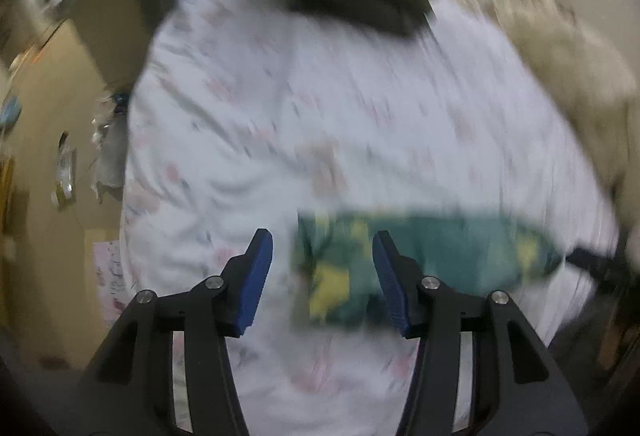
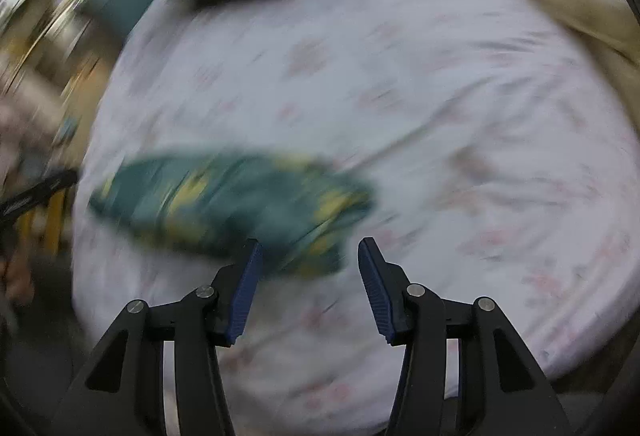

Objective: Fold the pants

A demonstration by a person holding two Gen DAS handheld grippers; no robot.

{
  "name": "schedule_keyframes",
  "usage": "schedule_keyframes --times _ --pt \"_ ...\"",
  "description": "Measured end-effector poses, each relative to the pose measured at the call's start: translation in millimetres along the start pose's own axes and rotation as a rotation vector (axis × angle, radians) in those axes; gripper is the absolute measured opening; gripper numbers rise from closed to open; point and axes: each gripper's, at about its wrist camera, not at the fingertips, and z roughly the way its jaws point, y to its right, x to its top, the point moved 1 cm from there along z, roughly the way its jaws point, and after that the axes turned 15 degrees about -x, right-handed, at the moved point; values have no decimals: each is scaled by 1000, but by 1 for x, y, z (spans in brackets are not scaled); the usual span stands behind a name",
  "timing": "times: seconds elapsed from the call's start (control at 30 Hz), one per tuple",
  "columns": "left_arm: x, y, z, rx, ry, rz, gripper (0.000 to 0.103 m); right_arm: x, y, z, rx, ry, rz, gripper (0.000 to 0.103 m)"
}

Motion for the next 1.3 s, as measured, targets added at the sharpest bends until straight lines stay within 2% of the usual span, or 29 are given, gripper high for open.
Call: schedule_keyframes --times 0.07,0.17,0.23,0.27,0.33,0.47,0.57,0.63,0.7,0.9,0.97,1.03,1.1,1.23,1.3 --pt "4 6 9 -24 16 -8 48 8 6 -5 -36 65 41 52" --pt "0 25 34 -61 -64 55 48 21 -5 -14 38 158 17 52" --pt "-8 42 52 -74 -123 105 48 32 -24 -9 104 168 -43 49" --pt "-12 50 59 -73 -145 129 48 32 -33 -4 137 151 -68 49" --pt "-21 62 72 -56 -182 182 48 29 -53 3 167 129 -119 41" --pt "-38 71 95 20 -262 265 49 17 -86 25 51 78 -263 32" --pt "-45 69 102 16 -297 284 51 0 -80 63 -6 -93 -282 30" --pt "-49 70 103 22 -304 311 52 -6 -76 71 -6 -142 -275 30" --pt "-52 73 100 34 -300 340 54 -7 -71 72 -21 -148 -270 30" --pt "-53 66 96 36 -301 328 59 -5 -48 75 18 -193 -169 30" --pt "-53 62 94 32 -298 310 62 -5 -32 78 82 -238 -69 32" --pt "-51 57 93 26 -293 284 66 -7 -14 84 131 -289 24 38" --pt "-51 52 93 15 -298 254 69 -8 0 90 149 -325 92 39" --pt "-49 46 91 10 -293 218 70 -10 9 91 43 -318 93 40" --pt "-48 45 89 32 -285 223 70 -10 6 89 -135 -278 14 39"
